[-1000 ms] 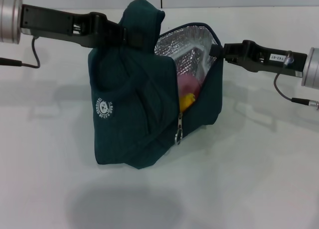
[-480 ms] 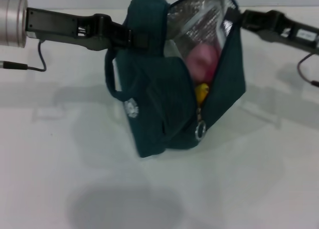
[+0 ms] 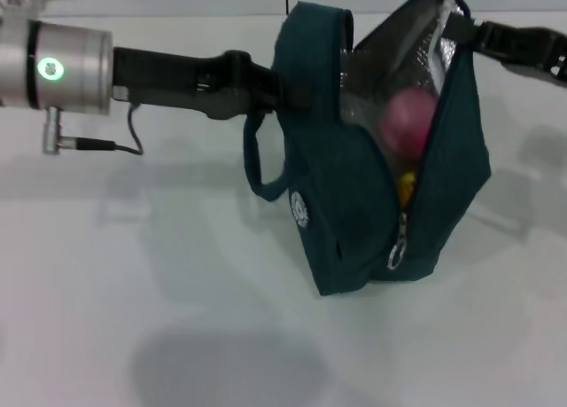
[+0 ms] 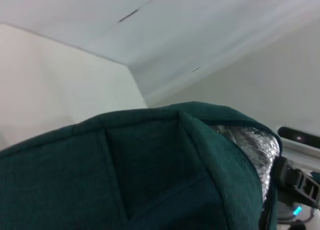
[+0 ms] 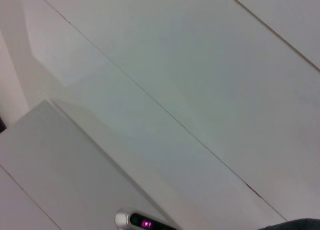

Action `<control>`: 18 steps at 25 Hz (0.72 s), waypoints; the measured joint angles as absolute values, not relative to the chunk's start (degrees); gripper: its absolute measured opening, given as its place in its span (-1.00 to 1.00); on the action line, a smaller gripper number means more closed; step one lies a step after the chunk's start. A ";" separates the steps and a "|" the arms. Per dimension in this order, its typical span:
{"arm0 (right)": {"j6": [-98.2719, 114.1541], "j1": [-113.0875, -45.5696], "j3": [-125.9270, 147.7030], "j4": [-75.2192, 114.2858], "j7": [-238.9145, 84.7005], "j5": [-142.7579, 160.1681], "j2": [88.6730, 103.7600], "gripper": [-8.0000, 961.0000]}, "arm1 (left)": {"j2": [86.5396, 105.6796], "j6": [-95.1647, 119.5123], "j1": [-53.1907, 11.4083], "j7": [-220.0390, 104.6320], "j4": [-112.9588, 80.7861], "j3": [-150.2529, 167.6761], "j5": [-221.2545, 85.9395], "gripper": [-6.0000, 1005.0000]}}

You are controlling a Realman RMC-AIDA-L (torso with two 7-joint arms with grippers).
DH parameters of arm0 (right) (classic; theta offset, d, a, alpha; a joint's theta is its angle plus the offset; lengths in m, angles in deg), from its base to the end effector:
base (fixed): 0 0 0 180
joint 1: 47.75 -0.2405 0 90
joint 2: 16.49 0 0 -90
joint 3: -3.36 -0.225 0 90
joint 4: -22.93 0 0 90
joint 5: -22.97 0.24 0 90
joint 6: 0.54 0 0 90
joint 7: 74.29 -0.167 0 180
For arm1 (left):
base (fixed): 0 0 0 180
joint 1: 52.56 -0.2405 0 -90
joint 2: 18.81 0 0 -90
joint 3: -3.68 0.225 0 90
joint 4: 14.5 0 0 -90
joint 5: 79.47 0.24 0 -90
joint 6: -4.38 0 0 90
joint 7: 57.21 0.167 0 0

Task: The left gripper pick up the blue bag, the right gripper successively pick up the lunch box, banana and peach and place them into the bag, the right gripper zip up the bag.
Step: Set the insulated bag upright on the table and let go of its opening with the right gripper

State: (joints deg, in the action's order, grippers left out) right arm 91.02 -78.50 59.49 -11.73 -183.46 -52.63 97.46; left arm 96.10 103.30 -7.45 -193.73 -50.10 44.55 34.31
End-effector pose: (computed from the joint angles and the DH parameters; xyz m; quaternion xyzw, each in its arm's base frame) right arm 0.1787 0.3735 0.0430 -0.8011 0.3797 0.4623 0.0162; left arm -0.1531 0.3809 0.0149 0.8110 0.5242 0.2397 0.0999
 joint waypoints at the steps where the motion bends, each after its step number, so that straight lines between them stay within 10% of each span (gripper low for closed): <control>1: 90.94 -78.49 59.55 -11.37 -183.13 -53.04 97.46 -0.92 | 96.38 102.47 -7.21 -193.64 -49.57 44.89 34.62 -0.91; 18: 93.21 -77.76 57.20 -11.09 -180.69 -54.77 97.98 -0.81 | 97.02 102.57 -7.67 -193.95 -49.04 45.78 35.06 -0.91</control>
State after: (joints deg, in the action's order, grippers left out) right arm 93.21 -77.76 57.20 -11.09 -180.69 -54.77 97.98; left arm 97.02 102.57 -7.67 -193.95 -49.04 45.78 35.06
